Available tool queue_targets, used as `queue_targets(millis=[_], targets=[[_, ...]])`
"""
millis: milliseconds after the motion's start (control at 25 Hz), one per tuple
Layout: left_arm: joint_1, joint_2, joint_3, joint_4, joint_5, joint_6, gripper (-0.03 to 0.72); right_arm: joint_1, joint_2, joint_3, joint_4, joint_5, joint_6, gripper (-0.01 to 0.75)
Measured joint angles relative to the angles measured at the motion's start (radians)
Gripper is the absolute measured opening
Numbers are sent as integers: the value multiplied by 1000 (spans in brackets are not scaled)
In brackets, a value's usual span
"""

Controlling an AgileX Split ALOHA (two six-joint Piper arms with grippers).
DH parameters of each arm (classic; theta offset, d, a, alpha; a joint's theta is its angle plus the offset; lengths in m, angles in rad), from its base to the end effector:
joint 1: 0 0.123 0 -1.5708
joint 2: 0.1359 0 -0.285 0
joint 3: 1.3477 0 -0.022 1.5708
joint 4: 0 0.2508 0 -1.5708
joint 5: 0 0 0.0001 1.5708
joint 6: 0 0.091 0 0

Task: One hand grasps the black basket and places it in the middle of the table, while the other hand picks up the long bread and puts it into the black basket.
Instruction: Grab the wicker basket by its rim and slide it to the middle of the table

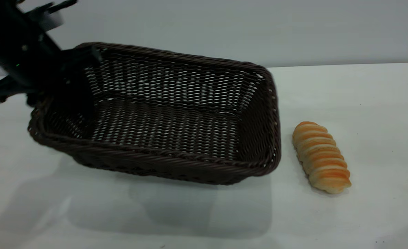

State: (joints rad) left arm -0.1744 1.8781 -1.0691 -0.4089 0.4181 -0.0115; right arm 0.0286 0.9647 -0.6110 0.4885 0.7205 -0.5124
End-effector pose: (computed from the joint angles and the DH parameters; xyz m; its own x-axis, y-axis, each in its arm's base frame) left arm 0.3569 -0.0778 0.1508 -0.9076 -0.2197 -0.3577 -0.1100 0.9468 -0.3026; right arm 0.1697 0.0331 0.2630 -0.7637 -0.1475 -0.6285 -0.3168 0.9339 0.1659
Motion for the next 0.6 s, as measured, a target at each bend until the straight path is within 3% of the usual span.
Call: queue_targets(millis=[200, 600], targets=[[0, 113, -124, -3, 80, 65, 296, 0, 0, 0, -2, 1, 0, 491], [0, 249, -176, -3, 72, 31, 296, 0, 0, 0, -2, 2, 0, 491]])
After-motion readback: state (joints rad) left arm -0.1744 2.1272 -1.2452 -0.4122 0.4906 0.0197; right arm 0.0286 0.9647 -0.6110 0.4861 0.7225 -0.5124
